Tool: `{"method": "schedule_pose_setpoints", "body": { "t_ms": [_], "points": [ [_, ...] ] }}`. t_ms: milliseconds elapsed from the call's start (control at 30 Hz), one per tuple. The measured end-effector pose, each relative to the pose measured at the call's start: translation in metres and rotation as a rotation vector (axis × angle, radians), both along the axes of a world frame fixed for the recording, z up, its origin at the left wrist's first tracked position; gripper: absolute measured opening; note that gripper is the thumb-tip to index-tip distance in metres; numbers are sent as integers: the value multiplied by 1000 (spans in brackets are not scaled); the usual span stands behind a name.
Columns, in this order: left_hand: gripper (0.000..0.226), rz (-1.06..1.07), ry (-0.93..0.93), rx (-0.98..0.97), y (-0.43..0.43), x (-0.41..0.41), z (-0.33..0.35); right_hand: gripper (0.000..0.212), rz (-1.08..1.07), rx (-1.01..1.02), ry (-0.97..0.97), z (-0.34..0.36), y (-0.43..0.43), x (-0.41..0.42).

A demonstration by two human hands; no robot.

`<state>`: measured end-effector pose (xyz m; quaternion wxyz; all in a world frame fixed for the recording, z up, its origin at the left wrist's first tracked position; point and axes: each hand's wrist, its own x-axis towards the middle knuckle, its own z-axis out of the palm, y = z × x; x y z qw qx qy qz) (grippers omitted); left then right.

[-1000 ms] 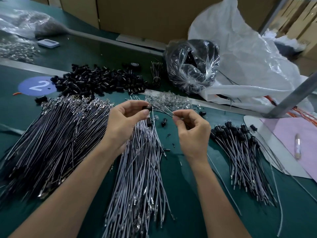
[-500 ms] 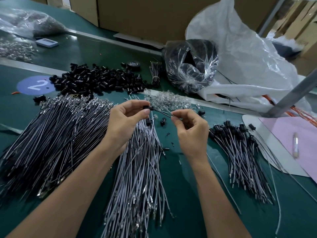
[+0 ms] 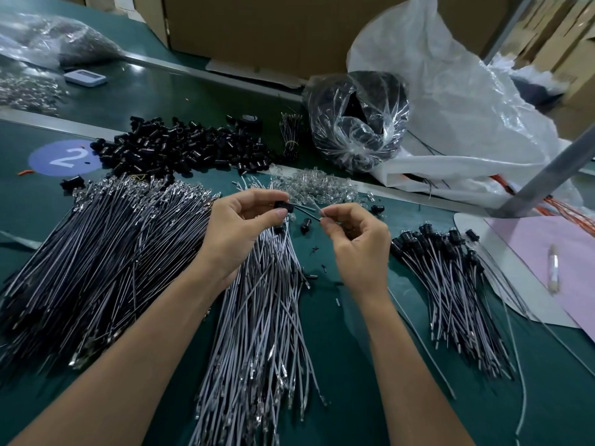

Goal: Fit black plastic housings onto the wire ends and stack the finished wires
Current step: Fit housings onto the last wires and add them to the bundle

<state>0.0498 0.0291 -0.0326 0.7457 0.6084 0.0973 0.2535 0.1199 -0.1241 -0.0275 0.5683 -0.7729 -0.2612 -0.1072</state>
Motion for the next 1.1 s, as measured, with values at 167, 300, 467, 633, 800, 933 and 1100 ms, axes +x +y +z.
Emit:
{"method": "schedule_pose_setpoints", "body": {
  "t_ms": [167, 300, 467, 633, 800, 933, 1100],
  "points": [
    [28, 28, -10, -1, 0, 0, -1, 31, 15, -18, 13, 1, -1, 1],
    [27, -14, 5, 70, -1, 1, -2, 22, 13, -21, 6, 0, -1, 1],
    [27, -28, 1, 83, -2, 1, -2, 19, 25, -32, -18, 0, -1, 0],
    [25, -59, 12, 137, -9, 1, -2, 23, 63, -75, -70, -2, 5, -6],
    [26, -39, -5, 116, -10, 1, -2, 23, 69, -55, -77, -2, 6, -5],
    [26, -58, -16, 110, -12, 1, -3, 22, 43, -2, -66, -2, 7, -6],
    [24, -71, -18, 36, -12, 1, -3, 21, 128, 121, 74, -1, 5, -7]
  ]
}}
